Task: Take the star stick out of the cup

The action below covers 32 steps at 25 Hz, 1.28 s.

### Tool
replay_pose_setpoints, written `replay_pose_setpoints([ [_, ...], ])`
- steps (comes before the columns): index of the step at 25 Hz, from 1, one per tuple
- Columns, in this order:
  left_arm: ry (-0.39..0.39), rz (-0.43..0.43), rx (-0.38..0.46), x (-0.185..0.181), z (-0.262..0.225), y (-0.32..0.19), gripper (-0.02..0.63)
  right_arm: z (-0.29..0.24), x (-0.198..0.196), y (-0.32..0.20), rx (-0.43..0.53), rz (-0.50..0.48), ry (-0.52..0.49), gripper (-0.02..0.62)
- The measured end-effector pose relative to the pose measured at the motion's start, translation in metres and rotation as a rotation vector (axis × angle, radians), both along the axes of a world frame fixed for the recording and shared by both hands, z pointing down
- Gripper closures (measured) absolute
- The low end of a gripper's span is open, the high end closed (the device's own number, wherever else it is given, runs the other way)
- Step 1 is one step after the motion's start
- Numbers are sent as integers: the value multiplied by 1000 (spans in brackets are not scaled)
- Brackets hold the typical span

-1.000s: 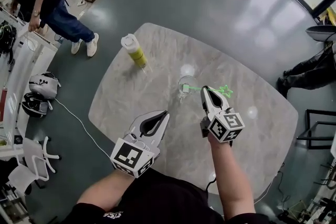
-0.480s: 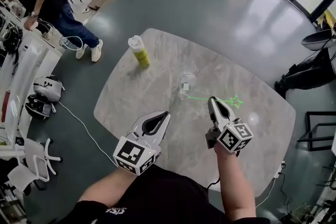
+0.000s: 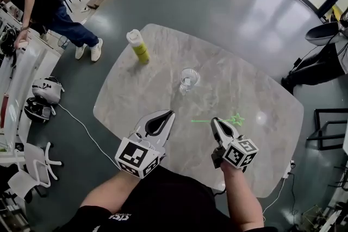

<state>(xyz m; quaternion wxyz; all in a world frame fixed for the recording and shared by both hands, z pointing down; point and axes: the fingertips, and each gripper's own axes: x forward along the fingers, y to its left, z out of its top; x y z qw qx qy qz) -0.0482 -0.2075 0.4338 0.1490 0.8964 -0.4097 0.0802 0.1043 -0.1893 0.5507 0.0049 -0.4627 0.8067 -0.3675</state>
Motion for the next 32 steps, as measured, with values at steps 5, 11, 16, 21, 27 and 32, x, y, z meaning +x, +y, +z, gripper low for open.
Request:
replay_pose_setpoints([
  [5,-6,7,-8,3,5,8,604,27,8,14,-58,6,26,566],
  [11,-9,13,-24,7,18,13,604,60,9,15,-132,6,43,565],
  [16,-17,12,-37,5,23,17,604,77,17,4,-175,57,51,545],
  [21,-20,2,-43,-2,28,18,604,105,22,-11,-226,99,68,530],
  [27,-15,-2,-39,-3,22,19,604,133,28,-9,-292,113,159,565],
  [32,-16,-17,-39,-12,18,16,604,138,25,-5,-325,96,205,557],
])
